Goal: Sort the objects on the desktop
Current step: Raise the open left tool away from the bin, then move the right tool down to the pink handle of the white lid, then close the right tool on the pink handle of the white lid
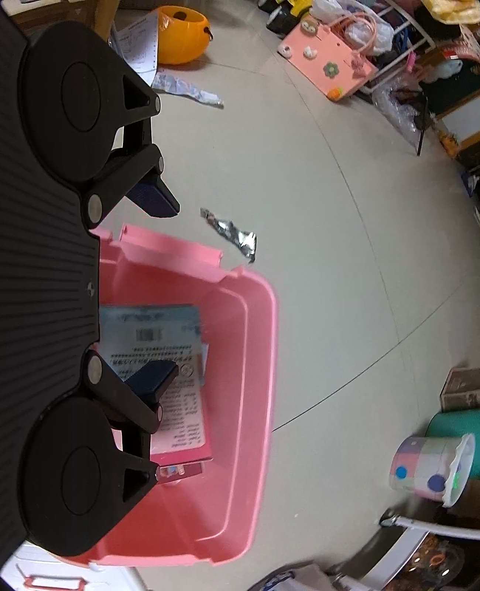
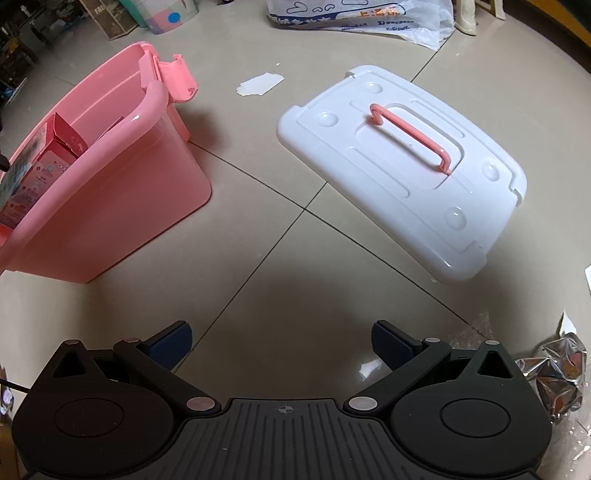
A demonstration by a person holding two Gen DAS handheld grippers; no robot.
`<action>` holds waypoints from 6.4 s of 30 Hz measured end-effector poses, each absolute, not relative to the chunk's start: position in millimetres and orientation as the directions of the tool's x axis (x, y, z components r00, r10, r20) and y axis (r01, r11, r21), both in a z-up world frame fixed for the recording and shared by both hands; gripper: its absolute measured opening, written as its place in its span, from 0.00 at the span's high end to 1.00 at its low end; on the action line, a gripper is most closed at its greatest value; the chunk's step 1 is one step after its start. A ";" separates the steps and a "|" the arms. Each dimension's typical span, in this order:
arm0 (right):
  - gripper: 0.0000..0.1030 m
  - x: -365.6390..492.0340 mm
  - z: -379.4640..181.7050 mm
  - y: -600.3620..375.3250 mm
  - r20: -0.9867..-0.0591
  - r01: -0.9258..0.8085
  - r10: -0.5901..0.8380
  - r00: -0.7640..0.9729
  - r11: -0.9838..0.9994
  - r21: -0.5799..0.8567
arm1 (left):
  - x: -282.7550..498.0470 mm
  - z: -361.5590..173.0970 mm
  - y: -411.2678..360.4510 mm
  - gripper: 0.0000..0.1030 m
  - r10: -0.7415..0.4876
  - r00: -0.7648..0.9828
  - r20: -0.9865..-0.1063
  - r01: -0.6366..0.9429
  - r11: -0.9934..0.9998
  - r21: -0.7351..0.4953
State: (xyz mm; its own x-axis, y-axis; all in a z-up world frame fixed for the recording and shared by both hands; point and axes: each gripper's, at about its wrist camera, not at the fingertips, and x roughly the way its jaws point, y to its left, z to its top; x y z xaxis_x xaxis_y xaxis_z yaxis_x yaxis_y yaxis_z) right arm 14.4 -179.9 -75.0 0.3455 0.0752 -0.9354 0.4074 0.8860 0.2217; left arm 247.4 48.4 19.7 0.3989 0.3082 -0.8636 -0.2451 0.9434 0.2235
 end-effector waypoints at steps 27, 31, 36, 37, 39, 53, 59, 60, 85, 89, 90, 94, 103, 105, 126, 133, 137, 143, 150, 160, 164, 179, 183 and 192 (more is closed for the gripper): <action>0.00 9.7 -69.8 -187.9 -0.937 0.407 0.056 0.346 0.891 0.204 | 240.4 9.4 49.3 0.13 0.404 0.351 -0.845 -0.192 0.914 0.357; 0.00 10.1 -70.0 -187.3 -0.937 0.403 0.058 0.344 0.892 0.203 | 239.3 8.8 39.8 0.13 0.377 0.370 -0.849 -0.144 0.926 0.348; 0.00 10.0 -70.1 -187.5 -0.937 0.401 0.061 0.344 0.893 0.205 | 238.1 5.6 28.8 0.12 0.340 0.394 -0.854 -0.079 0.938 0.337; 0.00 11.2 -70.1 -186.5 -0.938 0.403 0.059 0.343 0.892 0.204 | 237.8 5.5 27.0 0.12 0.332 0.397 -0.856 -0.071 0.941 0.332; 0.00 11.8 -70.4 -186.4 -0.938 0.406 0.058 0.341 0.891 0.203 | 237.3 5.3 24.0 0.12 0.321 0.401 -0.858 -0.058 0.944 0.326; 0.00 8.9 -68.3 -188.1 -0.936 0.408 0.055 0.347 0.890 0.204 | 238.5 9.3 59.3 0.12 0.314 0.362 -0.878 -0.197 0.946 0.257; 0.00 10.1 -69.8 -184.5 -0.936 0.401 0.062 0.348 0.892 0.208 | 239.9 8.5 67.2 0.12 0.344 0.356 -0.869 -0.234 0.933 0.273; 0.00 10.4 -70.5 -184.4 -0.936 0.400 0.062 0.348 0.892 0.208 | 240.8 8.5 68.1 0.12 0.366 0.357 -0.859 -0.244 0.925 0.293; 0.00 5.8 -84.0 -190.2 -0.944 0.443 0.081 0.319 0.868 0.224 | 245.1 -6.7 72.3 0.09 0.379 0.300 -0.875 -0.292 0.910 0.293; 0.00 6.4 -86.3 -187.0 -0.946 0.429 0.085 0.312 0.876 0.220 | 246.2 -11.0 66.1 0.09 0.366 0.289 -0.885 -0.262 0.919 0.294; 0.00 6.3 -86.4 -186.9 -0.947 0.429 0.084 0.311 0.876 0.219 | 246.2 -11.5 65.4 0.09 0.387 0.287 -0.876 -0.268 0.910 0.315; 0.00 6.0 -84.3 -188.3 -0.945 0.429 0.083 0.317 0.876 0.221 | 246.5 -9.7 62.6 0.09 0.330 0.303 -0.894 -0.281 0.927 0.247; 0.00 5.3 -82.8 -192.3 -0.945 0.429 0.077 0.319 0.877 0.216 | 235.6 -26.3 1.2 0.09 0.173 0.259 -0.950 -0.072 0.985 0.160; 0.00 5.3 -81.1 -192.9 -0.944 0.422 0.072 0.323 0.882 0.211 | 231.2 -30.7 -14.1 0.10 0.198 0.259 -0.945 -0.019 0.980 0.200; 0.00 6.1 -48.2 -200.9 -0.922 0.349 0.061 0.383 0.914 0.205 | 192.1 22.9 19.9 0.09 0.324 0.313 -0.893 -0.123 0.946 0.300; 0.00 3.4 -10.3 -210.2 -0.864 0.245 0.035 0.503 0.953 0.181 | 137.0 47.4 36.0 0.06 0.363 0.378 -0.852 -0.127 0.932 0.340; 0.00 -1.6 14.7 -222.5 -0.806 0.226 0.013 0.592 0.957 0.182 | 103.3 52.3 44.1 0.05 0.348 0.370 -0.861 -0.138 0.937 0.320; 0.00 -4.5 42.6 -238.0 -0.782 0.273 -0.067 0.620 0.952 0.135 | 61.5 41.7 47.8 0.05 0.330 0.333 -0.884 -0.119 0.944 0.307; 0.00 9.2 53.4 -255.7 -0.805 0.221 -0.042 0.592 0.969 0.112 | 49.6 43.8 45.5 0.05 0.308 0.335 -0.891 -0.112 0.951 0.287; 0.13 76.7 28.8 -310.4 -0.850 0.101 -0.091 0.520 0.994 -0.044 | 55.0 36.3 28.8 0.05 0.312 0.330 -0.891 -0.084 0.950 0.301; 0.15 102.7 -11.5 -310.7 -0.887 -0.032 -0.089 0.454 0.993 -0.117 | 56.3 31.9 23.2 0.05 0.315 0.335 -0.888 -0.062 0.948 0.313; 0.33 162.0 -136.0 -267.0 -0.939 -0.317 -0.198 0.281 0.904 -0.286 | 67.1 8.0 35.5 0.05 0.369 0.279 -0.887 -0.125 0.929 0.348; 0.50 164.6 -152.5 -278.0 -0.951 -0.323 -0.208 0.228 0.905 -0.276 | 67.3 -0.1 34.2 0.05 0.379 0.264 -0.887 -0.128 0.925 0.357; 0.79 166.4 -161.9 -293.3 -0.961 -0.292 -0.186 0.206 0.925 -0.242 | 63.9 -4.7 15.1 0.05 0.394 0.278 -0.876 -0.091 0.919 0.385</action>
